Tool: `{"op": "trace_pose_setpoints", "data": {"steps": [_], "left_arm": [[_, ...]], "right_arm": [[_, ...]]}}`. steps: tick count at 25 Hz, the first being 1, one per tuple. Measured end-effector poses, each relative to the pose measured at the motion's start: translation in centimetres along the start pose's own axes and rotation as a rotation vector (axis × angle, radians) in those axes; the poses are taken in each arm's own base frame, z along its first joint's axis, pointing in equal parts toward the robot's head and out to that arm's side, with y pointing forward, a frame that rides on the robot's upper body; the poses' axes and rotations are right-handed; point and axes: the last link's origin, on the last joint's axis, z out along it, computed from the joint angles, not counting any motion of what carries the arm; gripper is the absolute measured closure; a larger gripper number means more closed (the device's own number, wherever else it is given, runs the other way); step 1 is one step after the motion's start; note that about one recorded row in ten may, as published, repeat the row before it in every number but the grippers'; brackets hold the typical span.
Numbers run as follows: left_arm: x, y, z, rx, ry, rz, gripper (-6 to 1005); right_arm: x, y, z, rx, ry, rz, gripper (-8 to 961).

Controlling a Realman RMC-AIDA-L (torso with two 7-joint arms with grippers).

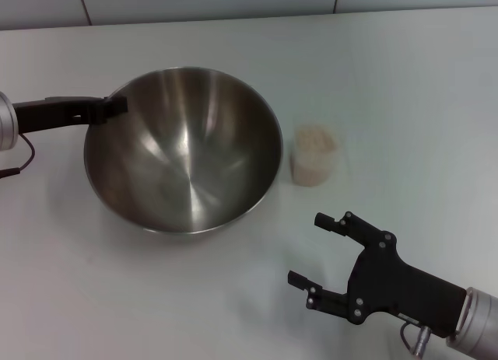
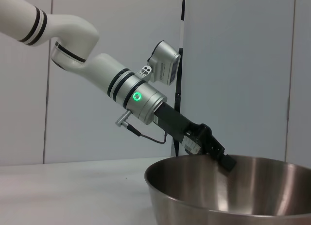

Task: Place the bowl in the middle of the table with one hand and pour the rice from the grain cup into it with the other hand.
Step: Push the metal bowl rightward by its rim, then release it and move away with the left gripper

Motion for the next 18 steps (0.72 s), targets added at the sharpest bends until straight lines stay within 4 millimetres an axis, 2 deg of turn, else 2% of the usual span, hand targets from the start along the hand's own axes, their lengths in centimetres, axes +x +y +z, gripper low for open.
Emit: {"op": "trace_pose_setpoints", "data": {"steps": [11, 12, 16, 17, 18], "left_arm": [[-0.1, 0.1, -0.3, -0.018, 0.004, 0.009, 845], [0.6, 0.4, -1.0, -0.037, 0.021, 0.049, 842], [1.2, 0.6, -1.9, -0.049, 0.043, 0.098, 688], [1.6, 0.8, -3.9, -0.06, 0.119, 0.212, 649], [1.3, 0.7, -4.9, -0.062, 0.163, 0.26, 614]], "right_arm": [[0.0, 0.0, 0.0, -0.001, 0.001, -0.001, 123], [0.0, 0.0, 0.0, -0.001, 0.001, -0.001, 123], [0.0, -0.1, 0.0, 0.002, 0.0, -0.001, 123], [0.0, -0.1, 0.0, 0.005, 0.0, -0.001, 123], [0.0, -0.2, 0.0, 0.009, -0.001, -0.001, 123]]}}
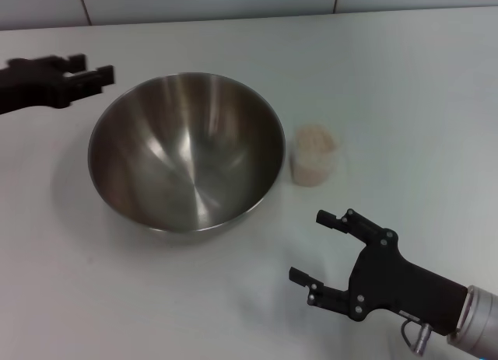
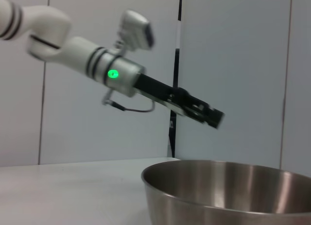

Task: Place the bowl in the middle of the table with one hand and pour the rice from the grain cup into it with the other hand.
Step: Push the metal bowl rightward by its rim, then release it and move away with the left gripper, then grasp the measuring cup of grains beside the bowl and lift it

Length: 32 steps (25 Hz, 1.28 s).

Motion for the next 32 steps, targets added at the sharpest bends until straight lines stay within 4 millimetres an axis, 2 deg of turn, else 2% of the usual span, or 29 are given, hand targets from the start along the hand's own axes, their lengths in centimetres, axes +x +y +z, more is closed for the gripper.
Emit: {"op": "trace_pose_setpoints", "data": {"steps": [2, 4, 6, 7, 8, 9, 10, 13, 14, 16, 19, 21, 32], "left_arm": [[0.0, 0.0, 0.0, 0.0, 0.0, 0.0, 544], [-0.9, 0.6, -2.6, -0.013, 0.11, 0.14, 474], [-2.8, 1.2, -4.5, -0.02, 0.16, 0.239, 394], [-2.8, 1.2, -4.5, -0.02, 0.16, 0.239, 349], [-4.2, 1.5, -5.4, -0.02, 0.177, 0.271, 304], [-4.2, 1.5, -5.4, -0.02, 0.177, 0.271, 259], [-8.0, 2.5, -6.9, -0.009, 0.234, 0.297, 214], [-8.8, 2.6, -7.2, -0.007, 0.242, 0.294, 158], [-11.7, 3.9, -7.8, -0.027, 0.259, 0.334, 139], [-13.1, 4.7, -7.8, -0.047, 0.254, 0.349, 121], [-13.8, 5.0, -7.7, -0.052, 0.249, 0.345, 124], [-15.4, 5.4, -7.5, -0.033, 0.229, 0.32, 125], [-15.7, 5.3, -7.3, -0.025, 0.219, 0.299, 126]], "right_arm": [[0.0, 0.0, -0.1, 0.01, -0.001, 0.003, 123], [0.0, -0.1, -0.2, 0.029, -0.004, 0.006, 123], [0.0, -0.6, -0.5, 0.086, -0.012, 0.016, 123], [0.0, -0.6, -0.5, 0.086, -0.012, 0.016, 123], [0.0, -0.8, -0.7, 0.118, -0.013, 0.023, 123], [0.1, -1.0, -0.9, 0.152, -0.014, 0.029, 123], [0.2, -1.5, -1.3, 0.222, -0.015, 0.038, 123], [0.3, -2.2, -1.7, 0.29, -0.015, 0.045, 124], [0.3, -2.4, -1.8, 0.317, -0.013, 0.049, 124], [0.6, -3.0, -2.0, 0.371, -0.001, 0.058, 124], [1.1, -4.0, -2.1, 0.444, 0.03, 0.067, 127], [1.4, -4.7, -1.8, 0.493, 0.055, 0.066, 129], [1.9, -6.5, 0.5, 0.576, 0.127, 0.022, 143]]}}
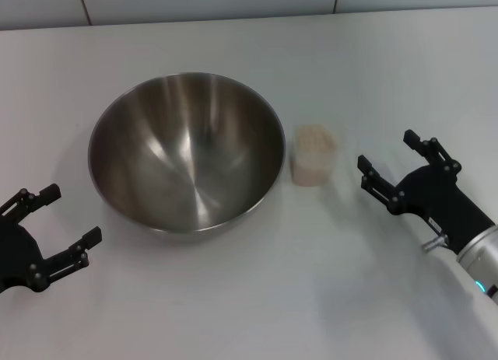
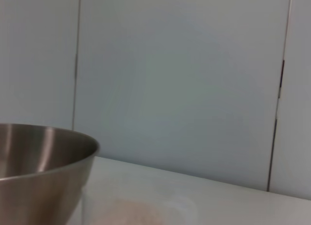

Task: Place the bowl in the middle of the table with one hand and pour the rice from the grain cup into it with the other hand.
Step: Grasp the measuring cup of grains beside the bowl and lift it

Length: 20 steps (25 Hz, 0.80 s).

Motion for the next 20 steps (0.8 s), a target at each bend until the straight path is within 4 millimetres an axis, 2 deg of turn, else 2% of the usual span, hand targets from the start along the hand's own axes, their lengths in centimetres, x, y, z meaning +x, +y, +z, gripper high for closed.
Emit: {"op": "trace_pose_setpoints", "data": {"steps": [10, 20], "left_arm": [[-0.1, 0.1, 0.5, -0.005, -0.001, -0.017, 127], [-0.1, 0.0, 1.1, -0.012, -0.006, -0.014, 128]], "right_arm": [[-0.2, -0.6, 2.0, 0.01, 0.037, -0.001, 157], [-0.2, -0.1, 2.7, -0.015, 0.049, -0.003, 170]]}}
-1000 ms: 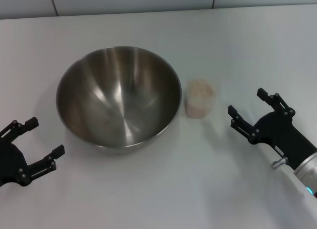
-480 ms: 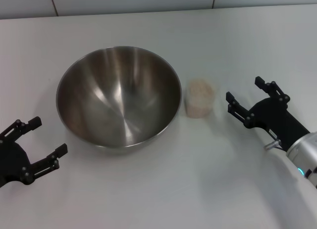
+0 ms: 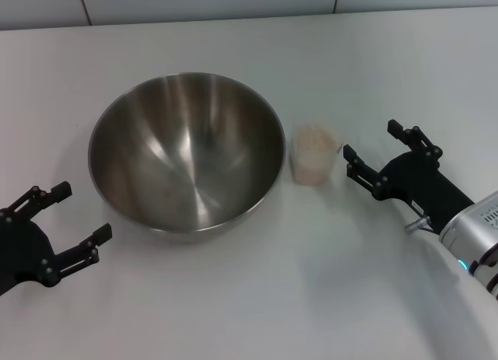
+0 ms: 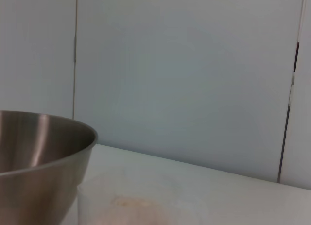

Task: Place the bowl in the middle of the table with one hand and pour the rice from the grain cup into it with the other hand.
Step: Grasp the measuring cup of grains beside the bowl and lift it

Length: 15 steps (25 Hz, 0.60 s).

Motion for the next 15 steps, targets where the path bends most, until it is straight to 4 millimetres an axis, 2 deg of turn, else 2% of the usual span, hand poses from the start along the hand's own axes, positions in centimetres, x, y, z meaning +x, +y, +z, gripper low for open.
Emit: {"op": "trace_pose_setpoints", "data": {"steps": [15], "left_arm": [[-0.1, 0.3, 0.3, -0.024, -0.012, 0.0, 130]], "right_arm": [[-0.6, -0.4, 1.2, 0.006, 0.0, -0.007, 189]]}}
